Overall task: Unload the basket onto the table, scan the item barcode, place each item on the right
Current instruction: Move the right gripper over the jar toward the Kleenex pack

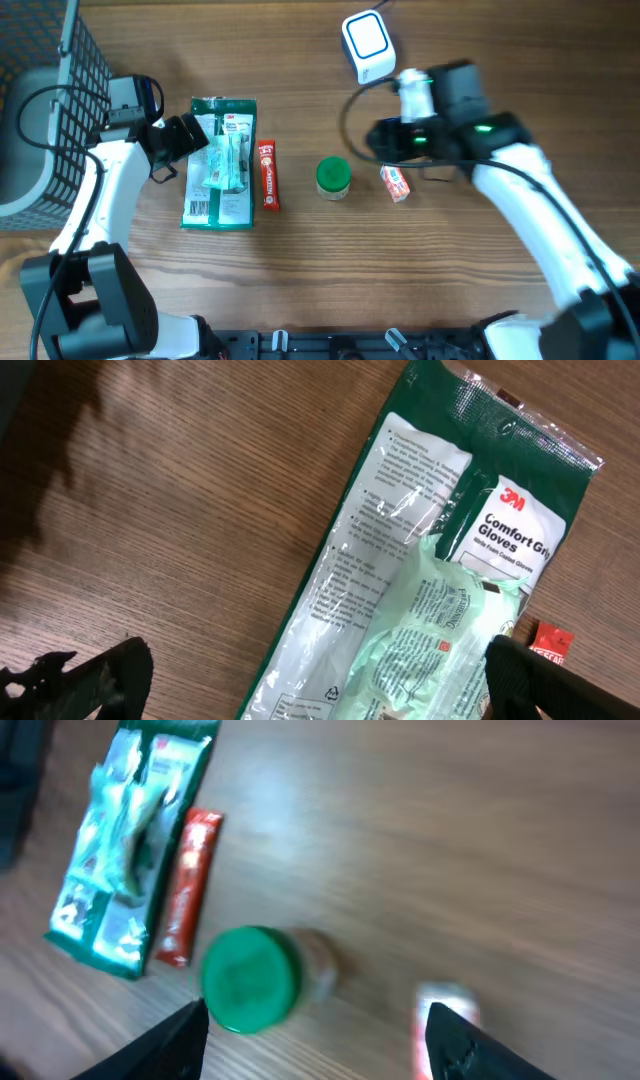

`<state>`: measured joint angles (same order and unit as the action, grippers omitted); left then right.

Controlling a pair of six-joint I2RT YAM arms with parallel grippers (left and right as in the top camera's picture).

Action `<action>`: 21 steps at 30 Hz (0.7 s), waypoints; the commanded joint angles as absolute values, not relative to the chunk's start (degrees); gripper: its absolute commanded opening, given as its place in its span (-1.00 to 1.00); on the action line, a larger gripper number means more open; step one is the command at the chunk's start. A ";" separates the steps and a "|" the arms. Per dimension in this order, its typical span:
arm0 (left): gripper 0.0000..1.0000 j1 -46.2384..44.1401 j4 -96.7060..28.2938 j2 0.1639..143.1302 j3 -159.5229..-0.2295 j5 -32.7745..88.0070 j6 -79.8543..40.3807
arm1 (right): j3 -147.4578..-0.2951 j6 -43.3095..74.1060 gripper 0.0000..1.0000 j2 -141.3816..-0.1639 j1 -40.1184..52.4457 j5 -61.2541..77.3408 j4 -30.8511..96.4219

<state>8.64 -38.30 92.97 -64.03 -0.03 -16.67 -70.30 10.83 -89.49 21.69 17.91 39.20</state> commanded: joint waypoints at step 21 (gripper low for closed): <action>1.00 8.86 -38.13 91.79 -64.55 0.43 -16.99 | -69.58 31.48 0.63 -100.75 35.00 19.18 24.58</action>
